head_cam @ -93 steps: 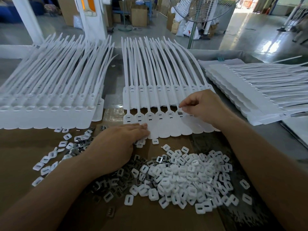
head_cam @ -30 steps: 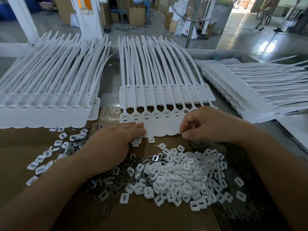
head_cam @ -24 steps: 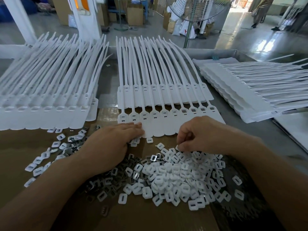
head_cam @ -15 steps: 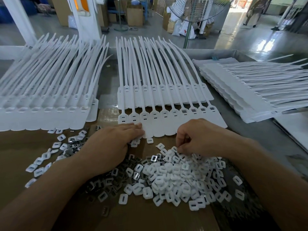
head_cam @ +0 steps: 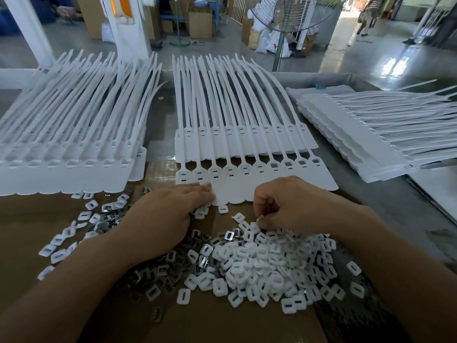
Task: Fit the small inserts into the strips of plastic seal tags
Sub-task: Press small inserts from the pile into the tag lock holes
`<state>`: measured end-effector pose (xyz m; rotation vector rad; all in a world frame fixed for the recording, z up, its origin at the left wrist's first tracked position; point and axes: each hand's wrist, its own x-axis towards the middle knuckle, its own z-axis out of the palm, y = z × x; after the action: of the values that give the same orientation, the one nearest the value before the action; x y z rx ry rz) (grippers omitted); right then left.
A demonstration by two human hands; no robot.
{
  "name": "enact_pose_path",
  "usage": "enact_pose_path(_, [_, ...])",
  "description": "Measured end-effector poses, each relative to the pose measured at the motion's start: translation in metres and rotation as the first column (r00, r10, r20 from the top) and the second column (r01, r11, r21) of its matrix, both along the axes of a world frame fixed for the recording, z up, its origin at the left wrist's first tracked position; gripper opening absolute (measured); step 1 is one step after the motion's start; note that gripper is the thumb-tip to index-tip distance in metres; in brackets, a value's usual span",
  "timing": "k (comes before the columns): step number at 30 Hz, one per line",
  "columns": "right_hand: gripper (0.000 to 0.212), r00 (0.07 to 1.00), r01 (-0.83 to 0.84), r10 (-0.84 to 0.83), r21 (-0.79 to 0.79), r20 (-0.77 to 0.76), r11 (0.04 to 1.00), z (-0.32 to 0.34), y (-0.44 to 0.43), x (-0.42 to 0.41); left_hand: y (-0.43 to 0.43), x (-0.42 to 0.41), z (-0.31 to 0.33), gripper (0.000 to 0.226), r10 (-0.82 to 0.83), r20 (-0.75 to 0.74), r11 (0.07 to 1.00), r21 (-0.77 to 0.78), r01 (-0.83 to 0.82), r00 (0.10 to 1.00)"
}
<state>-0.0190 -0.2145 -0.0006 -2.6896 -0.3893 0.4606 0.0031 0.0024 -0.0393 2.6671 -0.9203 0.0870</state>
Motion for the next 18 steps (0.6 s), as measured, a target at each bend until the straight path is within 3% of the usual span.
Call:
enact_pose_path(7, [0.016, 0.997, 0.062, -0.069, 0.148, 0.041, 0.987, 0.004, -0.007, 0.003, 0.003, -0.001, -0.002, 0.061, -0.01, 0.014, 1.0, -0.008, 0.01, 1.0])
enact_pose_path(13, [0.008, 0.948, 0.211, -0.269, 0.302, 0.167, 0.93, 0.006, -0.026, 0.019, 0.001, 0.0, -0.002, 0.061, -0.018, 0.023, 1.0, -0.021, 0.018, 1.0])
enact_pose_path(18, [0.021, 0.901, 0.311, -0.393, 0.356, 0.186, 0.881, -0.002, -0.039, 0.034, 0.001, -0.002, -0.002, 0.061, -0.014, 0.018, 0.999, -0.037, 0.014, 1.0])
